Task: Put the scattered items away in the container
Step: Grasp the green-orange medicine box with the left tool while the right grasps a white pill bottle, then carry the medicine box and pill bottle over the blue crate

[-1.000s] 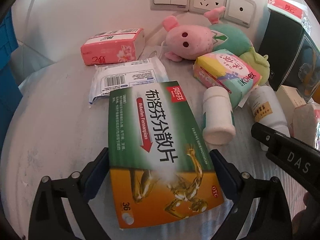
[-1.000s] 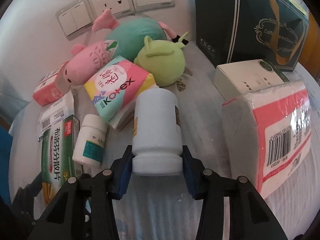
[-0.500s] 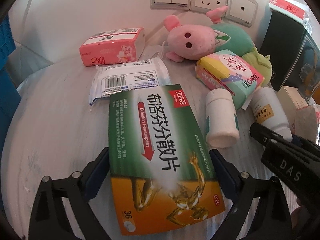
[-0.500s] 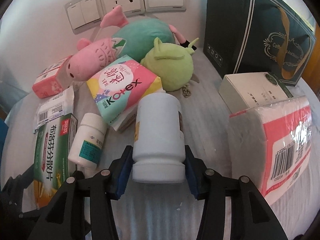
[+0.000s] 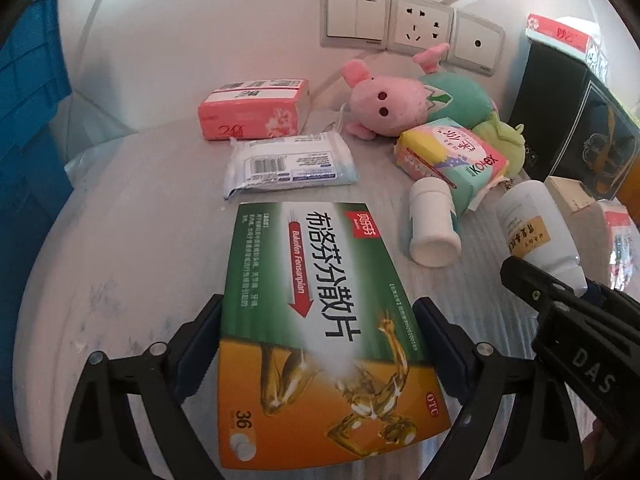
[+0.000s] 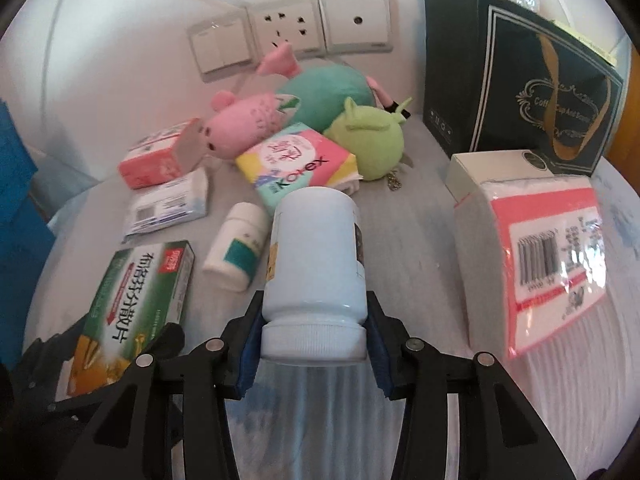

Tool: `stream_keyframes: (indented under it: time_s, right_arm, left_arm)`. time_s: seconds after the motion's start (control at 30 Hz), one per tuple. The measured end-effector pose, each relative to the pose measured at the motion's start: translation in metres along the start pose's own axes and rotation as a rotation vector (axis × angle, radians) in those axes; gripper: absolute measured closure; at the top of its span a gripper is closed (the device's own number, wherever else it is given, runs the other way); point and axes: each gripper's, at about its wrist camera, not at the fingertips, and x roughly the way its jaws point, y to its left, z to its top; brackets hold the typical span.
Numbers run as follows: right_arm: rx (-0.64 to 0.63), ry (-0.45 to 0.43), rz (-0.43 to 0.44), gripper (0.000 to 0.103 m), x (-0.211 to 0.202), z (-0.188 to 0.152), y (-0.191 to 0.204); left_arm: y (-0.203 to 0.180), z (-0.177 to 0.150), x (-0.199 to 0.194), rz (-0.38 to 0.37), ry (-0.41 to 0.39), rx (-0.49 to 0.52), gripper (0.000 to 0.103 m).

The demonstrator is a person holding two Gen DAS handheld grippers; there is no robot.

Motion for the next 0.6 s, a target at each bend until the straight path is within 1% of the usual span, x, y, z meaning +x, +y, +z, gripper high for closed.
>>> stream_keyframes:
  time_s: [0.07,0.17,0.27,0.4,0.5,0.6]
  right_arm:
    - [-0.005,-0.007,-0.003,0.058,-0.013,-0.006,0.000]
    - [-0.001,-0.026,0.003,0.058,-0.029,-0.011,-0.006]
    - [-0.010,-0.055,0.008,0.058,-0.061,-0.018,-0.009]
    - [-0.023,-0.098,0.030,0.058,-0.096,-0.013,-0.003]
    - [-0.035,-0.117,0.047,0.058,-0.117,0.000,0.008]
    - [-0.053,-0.134,0.067,0.058,-0.145,0.010,0.022]
  left_arm:
    - [0.003,-0.006,-0.011,0.003,-0.014,-0.002,0.011]
    - [0.006,-0.009,-0.034,0.014,-0.057,0.001,0.012]
    - [0.009,-0.010,-0.057,0.025,-0.085,0.001,0.012]
    - [0.015,-0.006,-0.091,0.038,-0.127,-0.010,0.012]
    - [0.020,0.002,-0.120,0.059,-0.154,-0.010,0.012]
    - [0.029,0.012,-0.152,0.072,-0.180,-0.032,0.012]
